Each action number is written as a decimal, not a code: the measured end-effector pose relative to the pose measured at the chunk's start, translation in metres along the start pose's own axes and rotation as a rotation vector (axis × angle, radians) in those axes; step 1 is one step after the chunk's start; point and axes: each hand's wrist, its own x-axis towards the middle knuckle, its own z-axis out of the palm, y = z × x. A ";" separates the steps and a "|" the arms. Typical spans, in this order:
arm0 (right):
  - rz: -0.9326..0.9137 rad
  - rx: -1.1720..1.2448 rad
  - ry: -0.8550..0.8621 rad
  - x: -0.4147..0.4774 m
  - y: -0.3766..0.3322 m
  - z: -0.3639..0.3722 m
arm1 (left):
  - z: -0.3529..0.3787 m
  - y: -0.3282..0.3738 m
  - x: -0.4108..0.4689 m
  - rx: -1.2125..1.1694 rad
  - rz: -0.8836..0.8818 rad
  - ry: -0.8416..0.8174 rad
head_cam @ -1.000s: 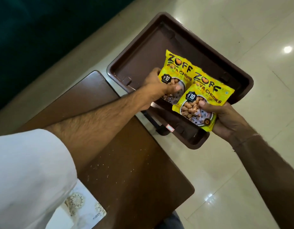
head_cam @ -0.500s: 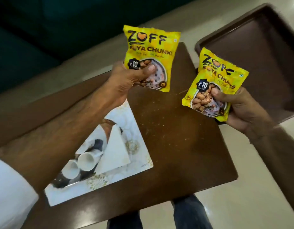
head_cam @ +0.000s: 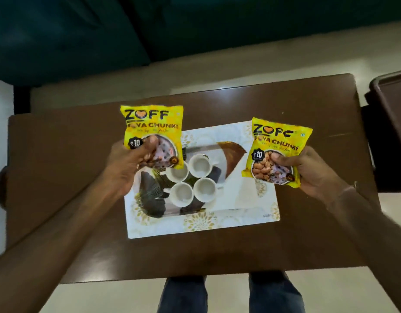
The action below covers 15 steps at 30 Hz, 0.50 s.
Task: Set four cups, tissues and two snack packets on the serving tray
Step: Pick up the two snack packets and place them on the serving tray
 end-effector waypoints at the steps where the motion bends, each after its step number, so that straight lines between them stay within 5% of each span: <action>1: 0.012 -0.057 0.024 0.001 0.005 0.008 | -0.017 -0.010 -0.003 -0.003 -0.009 0.022; 11: 0.044 -0.454 0.102 0.007 0.047 0.036 | -0.085 -0.131 -0.018 -0.039 -0.201 0.148; 15: -0.027 -0.559 0.078 0.008 0.057 0.042 | -0.081 -0.157 -0.018 0.134 -0.157 0.156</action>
